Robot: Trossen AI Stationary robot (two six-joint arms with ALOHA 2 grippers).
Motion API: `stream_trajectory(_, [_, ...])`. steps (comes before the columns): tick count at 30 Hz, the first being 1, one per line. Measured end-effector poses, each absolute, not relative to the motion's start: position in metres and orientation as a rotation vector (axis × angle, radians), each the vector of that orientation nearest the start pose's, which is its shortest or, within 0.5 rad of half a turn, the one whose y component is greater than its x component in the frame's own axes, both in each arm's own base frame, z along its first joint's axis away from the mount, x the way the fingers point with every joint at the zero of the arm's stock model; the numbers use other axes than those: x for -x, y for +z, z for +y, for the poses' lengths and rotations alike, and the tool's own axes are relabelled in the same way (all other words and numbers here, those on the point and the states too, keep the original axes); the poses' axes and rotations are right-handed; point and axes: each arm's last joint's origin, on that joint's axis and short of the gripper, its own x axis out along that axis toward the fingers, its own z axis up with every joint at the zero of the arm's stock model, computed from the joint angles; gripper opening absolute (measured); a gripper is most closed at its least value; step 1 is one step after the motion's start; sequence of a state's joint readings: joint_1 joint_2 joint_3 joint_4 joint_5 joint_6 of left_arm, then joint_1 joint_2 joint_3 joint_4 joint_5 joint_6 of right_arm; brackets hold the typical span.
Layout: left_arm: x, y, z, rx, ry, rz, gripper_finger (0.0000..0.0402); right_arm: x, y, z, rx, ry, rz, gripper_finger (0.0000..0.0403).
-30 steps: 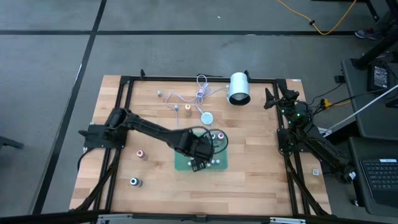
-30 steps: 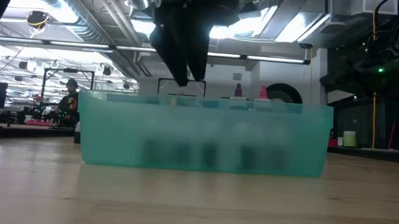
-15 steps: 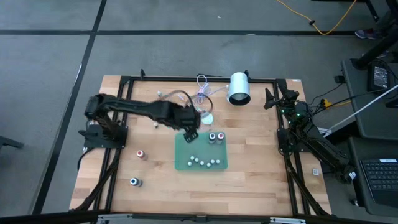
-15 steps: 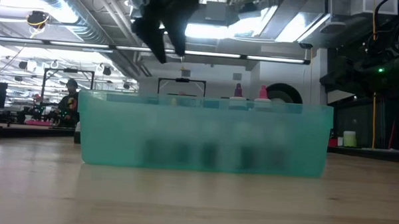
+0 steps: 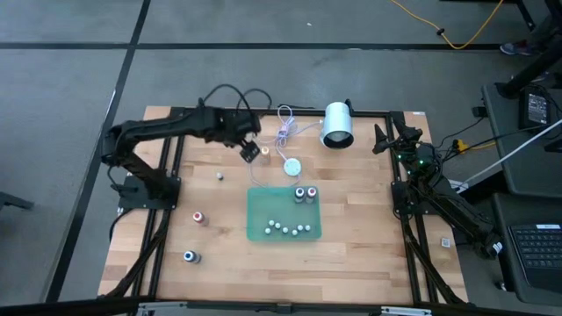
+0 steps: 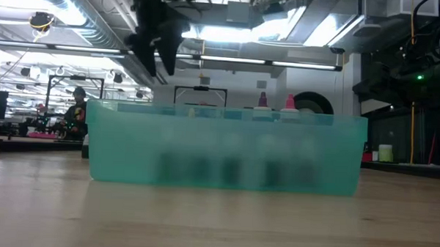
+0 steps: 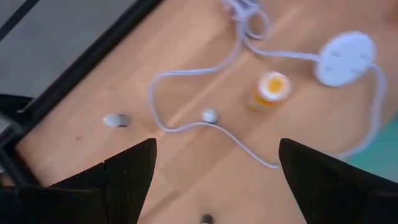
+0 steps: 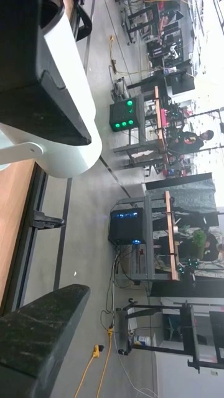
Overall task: Pick & Place food coloring
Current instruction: Put the small black food coloring bottle into the bin
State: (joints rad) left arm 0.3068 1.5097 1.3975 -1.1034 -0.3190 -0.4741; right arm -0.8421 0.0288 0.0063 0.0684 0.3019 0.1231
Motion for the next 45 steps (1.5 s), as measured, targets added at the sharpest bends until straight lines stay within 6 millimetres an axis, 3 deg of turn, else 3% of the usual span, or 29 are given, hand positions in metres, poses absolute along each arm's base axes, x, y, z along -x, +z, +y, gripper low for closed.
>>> stream_trajectory(13, [-0.235, 0.303, 0.185, 0.583, 1.102, 1.004, 0.0333, -0.059, 0.170, -0.079, -0.097, -1.139, -0.117, 0.0384])
stream_trajectory(24, [-0.235, 0.257, 0.232, 0.781, 1.192, 1.069, 0.0333, -0.059, 0.170, -0.079, -0.096, -1.139, -0.117, 0.0384])
stream_trajectory(33, [-0.235, 0.229, 0.247, 0.900, 1.298, 1.104, 0.0333, -0.059, 0.170, -0.079, -0.097, -1.139, -0.117, 0.0384])
stream_trajectory(45, [-0.220, 0.194, 0.242, 1.008, 1.386, 1.102, 0.0333, -0.059, 0.170, -0.079, -0.096, -1.139, -0.117, 0.0384])
